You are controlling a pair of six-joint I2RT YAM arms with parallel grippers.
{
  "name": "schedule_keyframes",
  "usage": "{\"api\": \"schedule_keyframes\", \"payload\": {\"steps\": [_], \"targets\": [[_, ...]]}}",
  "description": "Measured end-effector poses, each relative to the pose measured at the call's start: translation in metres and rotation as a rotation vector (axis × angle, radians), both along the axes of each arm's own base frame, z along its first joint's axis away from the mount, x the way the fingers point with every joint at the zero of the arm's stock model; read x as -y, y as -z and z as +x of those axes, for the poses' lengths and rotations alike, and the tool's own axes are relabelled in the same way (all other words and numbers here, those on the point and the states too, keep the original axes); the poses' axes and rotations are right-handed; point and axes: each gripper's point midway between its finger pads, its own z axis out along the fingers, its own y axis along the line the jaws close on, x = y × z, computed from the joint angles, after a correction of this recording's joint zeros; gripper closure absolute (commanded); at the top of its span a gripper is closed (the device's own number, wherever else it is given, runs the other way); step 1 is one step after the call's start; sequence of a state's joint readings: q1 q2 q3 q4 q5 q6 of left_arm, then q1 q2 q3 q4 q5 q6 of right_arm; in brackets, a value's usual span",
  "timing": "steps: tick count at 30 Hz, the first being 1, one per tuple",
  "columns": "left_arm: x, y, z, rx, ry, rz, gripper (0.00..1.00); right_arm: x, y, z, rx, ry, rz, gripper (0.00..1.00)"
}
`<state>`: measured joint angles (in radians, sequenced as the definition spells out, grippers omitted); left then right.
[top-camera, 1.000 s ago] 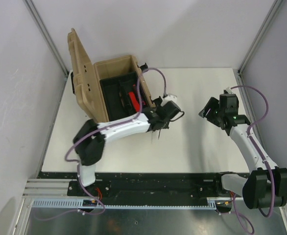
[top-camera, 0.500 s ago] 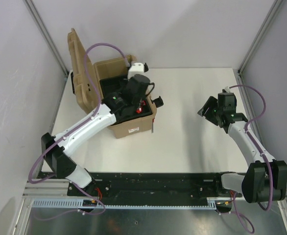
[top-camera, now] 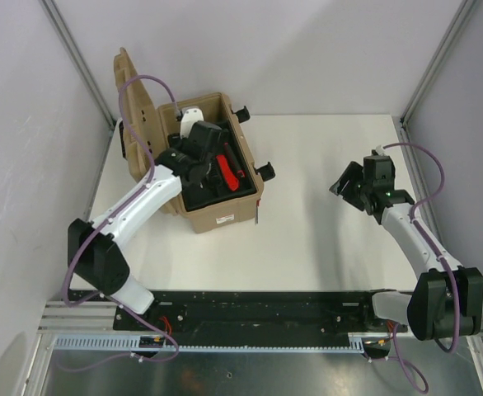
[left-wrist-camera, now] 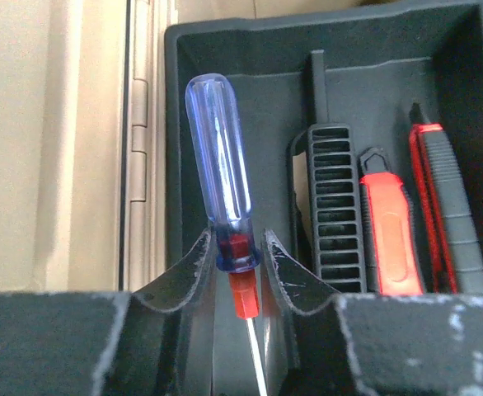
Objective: Pack the tool kit
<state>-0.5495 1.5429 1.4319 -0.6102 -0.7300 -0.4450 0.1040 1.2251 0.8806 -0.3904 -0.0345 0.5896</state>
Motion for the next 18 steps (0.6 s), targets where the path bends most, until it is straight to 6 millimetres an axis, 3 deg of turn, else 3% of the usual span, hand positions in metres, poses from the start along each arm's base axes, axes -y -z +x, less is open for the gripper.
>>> {"api": "schedule_keyframes", "payload": {"steps": [5,10,13,18], "targets": [[-0.009,0.034,0.007,-0.078,-0.022,0.034,1.0,-0.006,0.001,0.0,-0.004,-0.005,0.007,0.37],[-0.02,0.069,0.002,-0.168,-0.032,0.057,0.91,-0.009,0.001,0.0,-0.004,-0.006,0.008,0.38],[-0.02,0.076,0.0,-0.186,-0.026,0.053,0.75,-0.01,0.001,-0.001,-0.004,-0.006,0.009,0.37],[-0.015,0.076,0.003,-0.174,-0.019,0.026,0.34,-0.012,0.001,0.0,-0.001,-0.005,0.011,0.38]]}}
